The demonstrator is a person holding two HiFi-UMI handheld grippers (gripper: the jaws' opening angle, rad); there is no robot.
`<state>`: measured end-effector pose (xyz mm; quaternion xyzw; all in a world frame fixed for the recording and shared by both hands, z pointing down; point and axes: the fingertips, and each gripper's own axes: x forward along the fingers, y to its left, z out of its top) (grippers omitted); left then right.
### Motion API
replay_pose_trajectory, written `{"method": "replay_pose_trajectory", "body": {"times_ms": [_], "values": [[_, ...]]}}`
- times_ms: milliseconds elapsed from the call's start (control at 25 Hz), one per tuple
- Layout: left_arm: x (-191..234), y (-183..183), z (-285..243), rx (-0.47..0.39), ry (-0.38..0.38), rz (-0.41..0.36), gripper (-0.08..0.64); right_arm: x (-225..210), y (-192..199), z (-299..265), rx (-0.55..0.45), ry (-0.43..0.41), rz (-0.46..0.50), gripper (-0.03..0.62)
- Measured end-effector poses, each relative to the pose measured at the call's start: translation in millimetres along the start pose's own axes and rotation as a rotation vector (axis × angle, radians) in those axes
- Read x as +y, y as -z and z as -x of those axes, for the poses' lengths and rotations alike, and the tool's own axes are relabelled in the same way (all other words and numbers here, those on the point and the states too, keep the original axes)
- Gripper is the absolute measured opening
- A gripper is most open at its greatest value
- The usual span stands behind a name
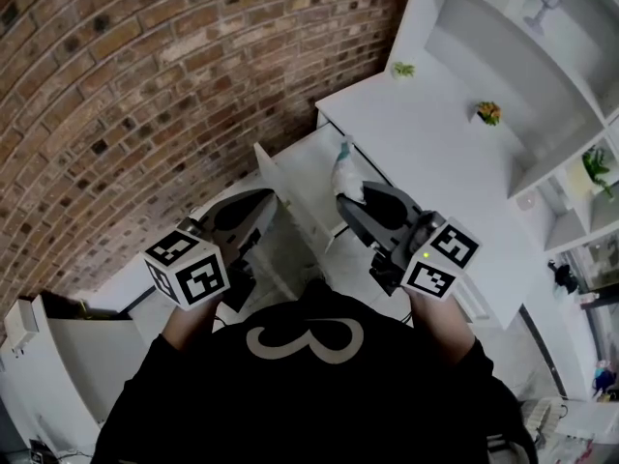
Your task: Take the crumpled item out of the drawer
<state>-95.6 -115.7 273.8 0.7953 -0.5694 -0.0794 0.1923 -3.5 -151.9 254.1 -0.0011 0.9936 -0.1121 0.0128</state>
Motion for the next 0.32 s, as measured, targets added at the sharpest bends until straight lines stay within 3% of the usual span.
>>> {"method": "replay_pose_trajectory", "body": {"times_ms": [320], "values": [[3.1, -0.9, -5.1, -0.012, 0.015, -0.007, 0.003, -4.4, -0.6, -1.7, -0.004, 0.007, 0.016, 0.091]]}}
